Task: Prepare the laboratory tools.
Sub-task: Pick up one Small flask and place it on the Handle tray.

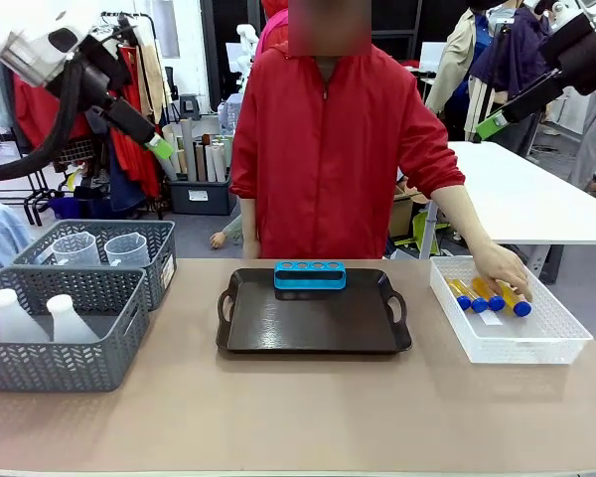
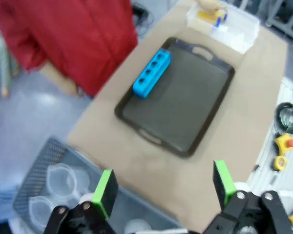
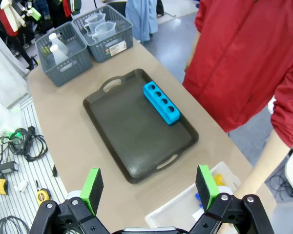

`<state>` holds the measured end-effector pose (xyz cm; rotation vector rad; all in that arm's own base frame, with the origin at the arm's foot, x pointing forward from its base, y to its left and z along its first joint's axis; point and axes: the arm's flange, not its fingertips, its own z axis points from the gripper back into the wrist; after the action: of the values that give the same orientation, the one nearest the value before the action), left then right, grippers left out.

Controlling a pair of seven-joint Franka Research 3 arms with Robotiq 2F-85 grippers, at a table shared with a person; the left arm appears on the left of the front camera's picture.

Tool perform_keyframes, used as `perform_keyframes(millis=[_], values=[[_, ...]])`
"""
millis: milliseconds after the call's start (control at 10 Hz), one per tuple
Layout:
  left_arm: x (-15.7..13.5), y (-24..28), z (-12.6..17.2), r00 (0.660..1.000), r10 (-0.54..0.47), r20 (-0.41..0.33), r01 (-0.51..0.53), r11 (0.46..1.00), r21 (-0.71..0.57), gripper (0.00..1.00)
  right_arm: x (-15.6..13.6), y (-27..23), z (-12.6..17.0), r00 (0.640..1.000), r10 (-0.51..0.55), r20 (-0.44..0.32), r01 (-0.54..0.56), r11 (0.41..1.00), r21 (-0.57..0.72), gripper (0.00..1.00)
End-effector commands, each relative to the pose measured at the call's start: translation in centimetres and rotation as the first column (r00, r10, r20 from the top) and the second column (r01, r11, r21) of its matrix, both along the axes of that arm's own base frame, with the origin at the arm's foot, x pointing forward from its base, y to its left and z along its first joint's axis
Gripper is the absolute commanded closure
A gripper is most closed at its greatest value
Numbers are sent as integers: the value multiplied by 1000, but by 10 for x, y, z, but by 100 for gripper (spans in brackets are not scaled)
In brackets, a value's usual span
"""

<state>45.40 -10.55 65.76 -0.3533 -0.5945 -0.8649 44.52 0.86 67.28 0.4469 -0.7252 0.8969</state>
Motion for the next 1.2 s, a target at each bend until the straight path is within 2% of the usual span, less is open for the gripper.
perform_keyframes(millis=[0, 100, 200, 300, 400, 700, 800, 900, 1000, 1100], values=[[-16, 5, -7, 981, 130, -141, -119, 990, 80, 0, 0, 0, 0, 1000, 6, 3, -6, 1000, -1, 0], [-17, 15, -19, 961, 185, -204, -169, 981, 96, 0, 0, 0, 0, 1000, 6, 3, -6, 1000, -1, 0], [-16, 33, -39, 934, 252, -254, -208, 960, 187, 0, 0, 0, 0, 1000, 6, 3, -6, 1000, -1, 0], [-15, 41, -51, 928, 267, -261, -200, 946, 254, 0, 0, 0, 0, 1000, 6, 3, -6, 1000, -1, 0], [-15, 55, -66, 903, 344, -257, -248, 906, 342, 0, 0, 0, 0, 1000, 6, 3, -6, 1000, -1, 0], [-22, 73, -93, 850, 444, -284, -321, 864, 388, 0, 0, 0, 0, 1000, 6, 3, -6, 1000, -1, 0], [-22, 74, -96, 841, 461, -283, -340, 858, 386, 0, 0, 0, 0, 1000, 6, 3, -6, 1000, -1, 0], [-16, 69, -92, 875, 406, -264, -330, 899, 288, 0, 0, 0, 0, 1000, 6, 3, -6, 1000, -1, 0], [-16, 75, -97, 857, 426, -289, -306, 874, 378, 0, 0, 0, 0, 1000, 6, 3, -6, 1000, -1, 0], [-16, 75, -97, 857, 426, -289, -306, 874, 378, 0, 0, 0, 0, 1000, 6, 3, -6, 1000, -1, 0]])
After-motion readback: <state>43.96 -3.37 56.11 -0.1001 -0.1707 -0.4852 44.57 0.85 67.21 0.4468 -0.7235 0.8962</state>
